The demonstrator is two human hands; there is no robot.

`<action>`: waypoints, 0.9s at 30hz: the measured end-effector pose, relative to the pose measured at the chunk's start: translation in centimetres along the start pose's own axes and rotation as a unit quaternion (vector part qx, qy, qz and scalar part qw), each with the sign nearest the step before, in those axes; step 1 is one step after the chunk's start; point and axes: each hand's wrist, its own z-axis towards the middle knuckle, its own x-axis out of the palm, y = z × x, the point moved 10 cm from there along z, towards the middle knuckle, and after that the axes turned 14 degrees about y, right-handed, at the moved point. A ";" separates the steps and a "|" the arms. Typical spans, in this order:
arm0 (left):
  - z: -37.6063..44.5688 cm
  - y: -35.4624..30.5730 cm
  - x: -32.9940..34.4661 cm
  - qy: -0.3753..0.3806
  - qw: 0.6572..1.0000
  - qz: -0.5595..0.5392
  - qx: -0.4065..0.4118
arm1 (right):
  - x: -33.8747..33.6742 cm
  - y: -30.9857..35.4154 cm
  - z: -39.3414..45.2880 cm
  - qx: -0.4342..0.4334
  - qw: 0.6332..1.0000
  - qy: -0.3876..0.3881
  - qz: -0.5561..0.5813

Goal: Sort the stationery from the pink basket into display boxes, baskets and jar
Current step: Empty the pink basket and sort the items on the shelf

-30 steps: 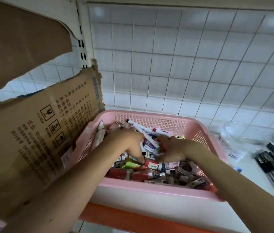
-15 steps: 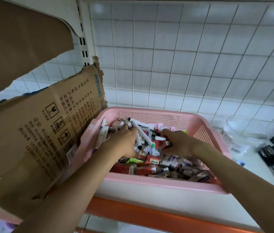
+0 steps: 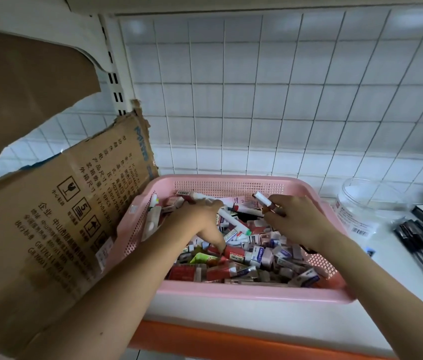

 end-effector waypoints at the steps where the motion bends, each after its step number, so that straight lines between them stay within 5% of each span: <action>1: 0.0 -0.1 0.1 -0.001 1.000 -0.011 0.001 | 0.0 0.0 -0.2 0.000 1.000 0.000 0.007; 11: 0.0 -0.6 1.4 0.020 0.999 -0.025 0.014 | 2.4 -0.6 -0.2 0.029 0.998 0.059 0.002; 20: 0.2 -1.9 1.6 0.034 0.997 0.012 0.062 | 5.7 -1.6 -0.6 0.070 0.957 0.274 -0.070; 27: 0.4 -2.2 1.6 0.031 0.991 -0.064 0.114 | 5.4 -1.6 -1.5 0.049 0.947 0.313 -0.056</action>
